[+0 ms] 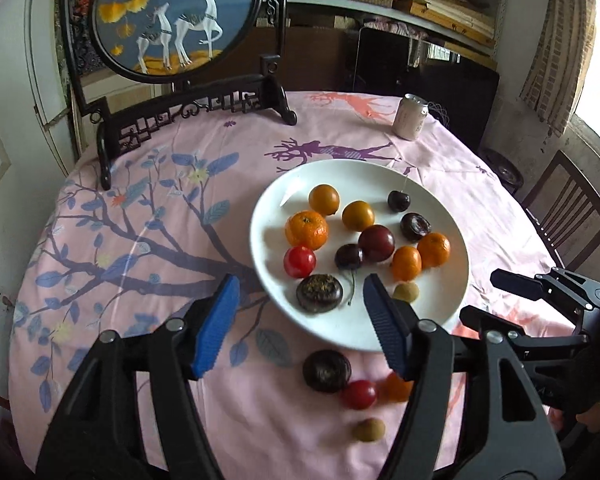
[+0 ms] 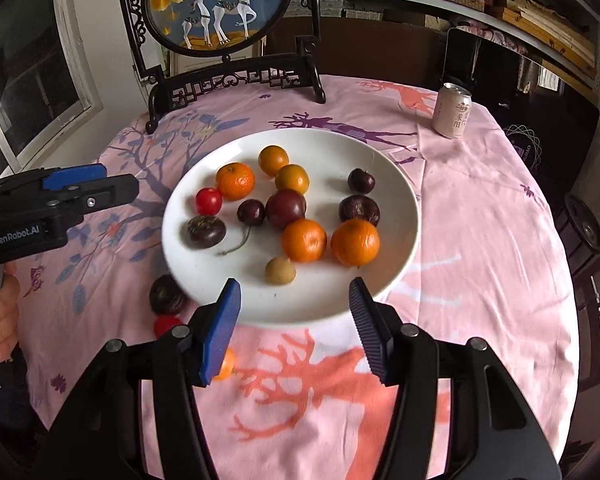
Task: Organize fruits
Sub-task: 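Carry the orange with the right tool while the left tool carries the red plum, release both on plate, then grasp an orange with the right tool while the left tool grasps a kiwi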
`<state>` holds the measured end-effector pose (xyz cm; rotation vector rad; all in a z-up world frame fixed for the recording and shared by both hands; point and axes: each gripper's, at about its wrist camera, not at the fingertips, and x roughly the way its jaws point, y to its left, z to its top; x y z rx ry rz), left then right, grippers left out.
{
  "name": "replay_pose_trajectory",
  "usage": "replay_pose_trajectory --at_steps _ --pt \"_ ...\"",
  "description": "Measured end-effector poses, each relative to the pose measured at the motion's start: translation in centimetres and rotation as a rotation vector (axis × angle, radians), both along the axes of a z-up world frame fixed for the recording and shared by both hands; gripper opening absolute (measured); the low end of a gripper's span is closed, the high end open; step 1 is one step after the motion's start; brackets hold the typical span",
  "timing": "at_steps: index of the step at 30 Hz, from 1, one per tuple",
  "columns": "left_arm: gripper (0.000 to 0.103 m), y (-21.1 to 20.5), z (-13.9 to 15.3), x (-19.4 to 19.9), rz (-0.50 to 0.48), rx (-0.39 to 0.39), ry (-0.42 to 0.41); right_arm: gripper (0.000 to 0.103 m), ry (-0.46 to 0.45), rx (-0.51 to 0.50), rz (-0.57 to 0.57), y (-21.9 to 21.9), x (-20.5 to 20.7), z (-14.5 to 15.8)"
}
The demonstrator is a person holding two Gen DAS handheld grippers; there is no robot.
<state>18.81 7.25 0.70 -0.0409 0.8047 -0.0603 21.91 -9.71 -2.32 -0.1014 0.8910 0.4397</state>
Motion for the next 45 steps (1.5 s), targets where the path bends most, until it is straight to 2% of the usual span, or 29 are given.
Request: replay_pose_trajectory --at_steps 4,6,13,20,25,27,28,33,35,39,42,45 --pt "0.077 -0.2 -0.8 -5.0 0.003 -0.016 -0.033 0.057 0.027 0.07 -0.015 -1.0 -3.3 -0.2" --pt "0.087 -0.5 -1.9 -6.6 0.003 -0.018 -0.016 0.057 0.042 0.081 -0.021 -1.0 -4.1 -0.3" --pt "0.087 -0.3 -5.0 -9.2 -0.001 -0.035 0.077 0.057 0.056 0.056 0.005 0.4 -5.4 -0.9" --pt "0.087 1.5 -6.5 -10.8 0.041 -0.039 0.128 0.057 0.107 0.049 0.036 2.8 -4.7 -4.6" --pt "0.087 2.9 -6.7 -12.1 0.081 -0.054 0.138 0.057 0.12 0.06 0.056 4.3 -3.2 -6.0" --pt "0.087 3.0 -6.6 -12.3 0.084 -0.059 0.144 0.055 0.118 0.057 0.068 4.8 -2.7 -6.6" --pt "0.087 2.8 -6.6 -12.3 0.08 -0.06 0.145 0.042 0.114 0.055 0.077 5.1 -2.7 -6.8" --pt "0.087 0.8 -6.3 -11.7 0.037 -0.052 0.146 0.042 0.077 0.059 0.071 3.9 -4.0 -5.4" --pt "0.087 -0.4 -6.6 -11.1 0.011 -0.044 0.154 0.034 0.065 0.058 0.039 2.4 -4.6 -4.6" --pt "0.087 -3.2 -8.0 -9.6 -0.049 -0.016 0.192 0.033 0.055 0.086 -0.022 -1.2 -6.2 -3.5" --pt "0.087 -4.5 -9.0 -8.4 -0.064 0.005 0.211 0.033 0.062 0.083 -0.05 -3.0 -6.9 -3.8" --pt "0.087 -5.2 -9.5 -7.5 -0.065 0.017 0.22 0.033 0.099 0.133 -0.026 -3.7 -6.9 -4.5"
